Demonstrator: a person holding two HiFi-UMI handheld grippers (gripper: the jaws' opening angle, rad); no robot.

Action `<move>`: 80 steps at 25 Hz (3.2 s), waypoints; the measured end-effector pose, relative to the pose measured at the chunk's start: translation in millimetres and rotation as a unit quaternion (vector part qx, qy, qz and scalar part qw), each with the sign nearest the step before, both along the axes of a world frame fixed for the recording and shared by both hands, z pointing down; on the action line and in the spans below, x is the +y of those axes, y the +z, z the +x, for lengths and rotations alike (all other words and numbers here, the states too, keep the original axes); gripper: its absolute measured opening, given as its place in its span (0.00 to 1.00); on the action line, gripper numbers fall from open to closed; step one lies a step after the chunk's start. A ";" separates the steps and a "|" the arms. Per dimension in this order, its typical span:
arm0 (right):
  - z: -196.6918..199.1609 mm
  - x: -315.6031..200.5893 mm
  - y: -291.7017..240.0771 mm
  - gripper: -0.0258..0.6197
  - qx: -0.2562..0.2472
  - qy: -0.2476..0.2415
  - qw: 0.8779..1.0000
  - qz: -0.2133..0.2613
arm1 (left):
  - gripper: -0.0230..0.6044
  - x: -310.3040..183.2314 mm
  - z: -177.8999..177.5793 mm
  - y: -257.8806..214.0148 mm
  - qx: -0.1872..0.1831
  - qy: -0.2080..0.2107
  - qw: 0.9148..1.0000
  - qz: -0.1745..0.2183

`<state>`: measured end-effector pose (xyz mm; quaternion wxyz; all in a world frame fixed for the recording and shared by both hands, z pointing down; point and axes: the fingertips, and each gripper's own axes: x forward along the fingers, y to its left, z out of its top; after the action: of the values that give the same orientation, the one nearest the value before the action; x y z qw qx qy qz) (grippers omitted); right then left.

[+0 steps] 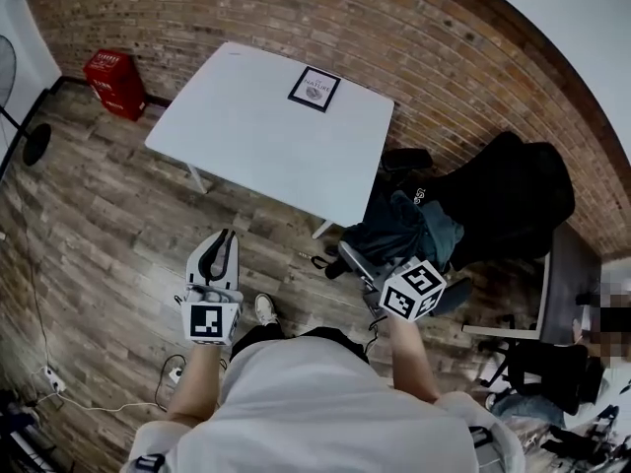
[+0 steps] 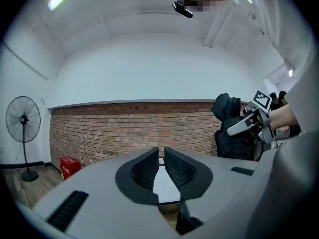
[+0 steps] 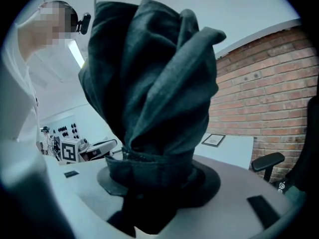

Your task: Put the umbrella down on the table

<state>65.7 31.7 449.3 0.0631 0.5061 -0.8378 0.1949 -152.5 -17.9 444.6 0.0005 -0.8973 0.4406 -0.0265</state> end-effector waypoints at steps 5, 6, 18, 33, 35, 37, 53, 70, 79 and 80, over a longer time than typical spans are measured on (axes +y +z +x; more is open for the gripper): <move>0.0 -16.6 13.9 0.39 0.005 0.020 0.999 -0.025 | 0.13 -30.1 6.1 5.3 0.011 0.015 1.000 -0.014; 1.5 -18.7 15.4 0.39 0.001 0.024 0.999 -0.028 | 0.13 -31.8 11.0 7.0 0.011 0.023 1.000 -0.017; 46.3 -58.5 22.6 0.40 -0.005 0.049 0.998 -0.031 | 0.13 -60.2 84.5 5.5 0.002 0.086 0.996 -0.020; 95.5 -129.9 16.0 0.40 -0.015 0.030 0.999 -0.014 | 0.12 -112.2 126.2 -23.1 -0.009 0.058 0.998 0.015; 98.5 -136.6 15.4 0.40 -0.012 0.028 0.999 -0.015 | 0.12 -117.8 122.7 -20.1 -0.015 0.051 0.998 0.014; 100.1 -141.2 16.2 0.40 -0.009 0.023 1.000 -0.017 | 0.12 -122.7 118.9 -17.9 -0.017 0.042 0.999 0.012; 99.4 -185.3 60.3 0.40 0.001 -0.010 0.997 -0.075 | 0.12 -133.1 104.2 -8.8 -0.015 -0.004 1.000 -0.009; 78.0 -252.0 134.8 0.40 0.023 -0.063 0.982 -0.175 | 0.12 -145.8 80.3 -4.2 -0.026 -0.065 0.997 -0.021; 78.3 -274.3 168.4 0.40 0.029 -0.073 0.974 -0.211 | 0.12 -148.9 76.1 1.2 -0.032 -0.086 0.995 -0.026; 77.9 -276.7 171.5 0.40 0.027 -0.074 0.974 -0.213 | 0.12 -149.5 75.2 1.5 -0.033 -0.089 0.995 -0.027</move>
<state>143.6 -245.0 620.8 0.2063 0.4226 -0.8102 0.3499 -77.3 -167.4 446.1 -0.0114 -0.8528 0.5177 -0.0673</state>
